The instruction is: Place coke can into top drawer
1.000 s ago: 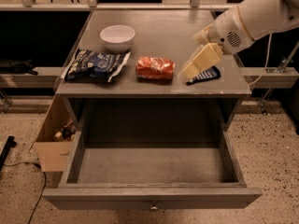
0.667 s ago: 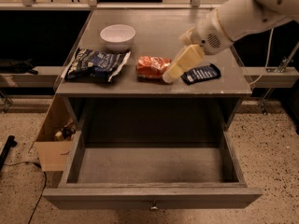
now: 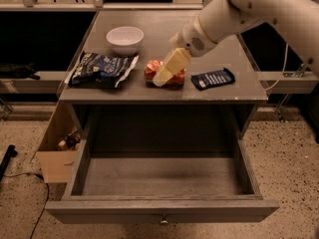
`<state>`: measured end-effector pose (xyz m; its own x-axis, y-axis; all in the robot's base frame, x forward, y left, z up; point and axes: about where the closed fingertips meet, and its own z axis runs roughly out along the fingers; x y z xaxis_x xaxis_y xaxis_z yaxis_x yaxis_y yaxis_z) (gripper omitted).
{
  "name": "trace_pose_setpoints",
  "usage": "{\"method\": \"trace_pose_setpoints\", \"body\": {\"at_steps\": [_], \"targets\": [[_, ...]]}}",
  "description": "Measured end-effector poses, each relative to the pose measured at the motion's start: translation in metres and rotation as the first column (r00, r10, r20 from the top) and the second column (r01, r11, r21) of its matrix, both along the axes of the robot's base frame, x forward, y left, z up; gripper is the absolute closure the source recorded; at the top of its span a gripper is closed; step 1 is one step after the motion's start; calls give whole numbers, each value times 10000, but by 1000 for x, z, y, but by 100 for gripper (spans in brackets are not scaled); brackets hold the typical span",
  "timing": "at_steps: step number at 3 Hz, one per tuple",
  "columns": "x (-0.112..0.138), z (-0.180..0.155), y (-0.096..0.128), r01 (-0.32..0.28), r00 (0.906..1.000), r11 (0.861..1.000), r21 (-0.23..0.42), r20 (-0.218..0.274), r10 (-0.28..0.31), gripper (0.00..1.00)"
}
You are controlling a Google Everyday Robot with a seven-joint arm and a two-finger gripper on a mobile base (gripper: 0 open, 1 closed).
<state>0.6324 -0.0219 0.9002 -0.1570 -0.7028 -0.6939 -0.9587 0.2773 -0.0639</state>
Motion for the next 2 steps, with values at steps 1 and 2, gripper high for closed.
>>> {"method": "trace_pose_setpoints", "body": {"at_steps": [1,2], "targets": [[22,-11,6,-71,9999,9997,-231,91,73,0],[50,-20,-16,382,9992,9986,-355,143,-377,0]]}}
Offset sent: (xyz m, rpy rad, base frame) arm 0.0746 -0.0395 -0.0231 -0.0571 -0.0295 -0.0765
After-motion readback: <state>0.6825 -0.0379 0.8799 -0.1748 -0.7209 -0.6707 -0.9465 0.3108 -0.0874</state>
